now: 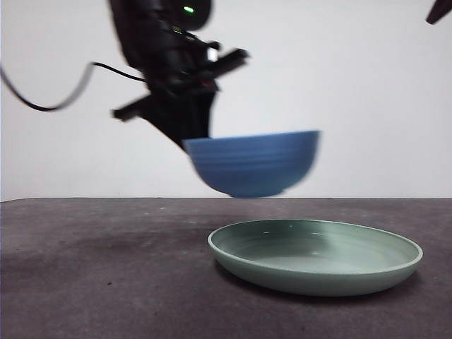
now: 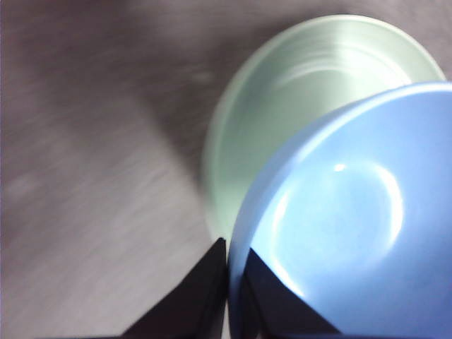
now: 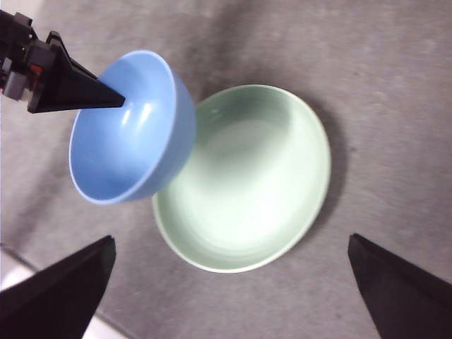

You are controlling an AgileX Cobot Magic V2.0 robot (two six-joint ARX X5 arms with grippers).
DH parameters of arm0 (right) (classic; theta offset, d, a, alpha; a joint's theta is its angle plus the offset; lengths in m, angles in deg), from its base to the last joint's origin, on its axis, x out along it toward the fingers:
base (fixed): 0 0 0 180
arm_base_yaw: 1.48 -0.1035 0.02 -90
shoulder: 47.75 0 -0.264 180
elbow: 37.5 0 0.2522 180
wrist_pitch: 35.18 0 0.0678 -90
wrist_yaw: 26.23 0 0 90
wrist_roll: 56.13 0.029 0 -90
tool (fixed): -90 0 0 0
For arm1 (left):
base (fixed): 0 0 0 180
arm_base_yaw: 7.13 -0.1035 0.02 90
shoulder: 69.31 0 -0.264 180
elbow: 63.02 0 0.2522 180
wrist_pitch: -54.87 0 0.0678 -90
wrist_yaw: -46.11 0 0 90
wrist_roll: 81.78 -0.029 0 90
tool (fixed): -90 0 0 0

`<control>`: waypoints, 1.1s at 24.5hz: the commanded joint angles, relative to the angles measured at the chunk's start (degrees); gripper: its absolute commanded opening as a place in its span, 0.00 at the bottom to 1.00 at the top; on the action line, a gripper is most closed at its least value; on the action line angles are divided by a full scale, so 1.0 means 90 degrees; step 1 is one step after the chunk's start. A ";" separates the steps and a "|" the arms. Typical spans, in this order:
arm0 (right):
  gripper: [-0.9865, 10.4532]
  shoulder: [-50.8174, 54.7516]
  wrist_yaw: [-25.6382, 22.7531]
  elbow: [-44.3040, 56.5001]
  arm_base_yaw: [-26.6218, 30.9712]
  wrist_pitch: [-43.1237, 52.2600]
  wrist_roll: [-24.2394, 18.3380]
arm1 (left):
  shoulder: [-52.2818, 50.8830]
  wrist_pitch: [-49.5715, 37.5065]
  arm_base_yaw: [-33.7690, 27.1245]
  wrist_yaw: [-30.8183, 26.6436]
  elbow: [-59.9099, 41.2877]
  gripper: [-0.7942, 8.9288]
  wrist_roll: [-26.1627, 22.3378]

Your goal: Pick up the blue bowl, put it on the green plate, put it on desk

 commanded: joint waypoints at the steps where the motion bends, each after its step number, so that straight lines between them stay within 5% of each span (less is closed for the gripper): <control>1: 0.56 0.0085 -0.0092 -0.0117 -0.0010 0.0029 -0.0121 | 0.0517 -0.0044 0.0172 -0.0032 0.0549 0.10 0.0046; 17: 0.56 0.0287 -0.0092 -0.0117 -0.0010 -0.0046 -0.0119 | 0.1766 -0.0155 0.0588 -0.0036 0.1059 0.15 0.0136; 25: 0.56 0.0284 -0.0092 -0.0117 -0.0010 -0.0044 -0.0117 | 0.1605 0.0748 0.0512 -0.0039 0.1965 0.79 -0.0165; 27: 0.56 0.0284 -0.0092 -0.0117 -0.0010 -0.0041 -0.0119 | 0.1438 0.1338 0.0469 -0.0117 0.2446 0.83 -0.0420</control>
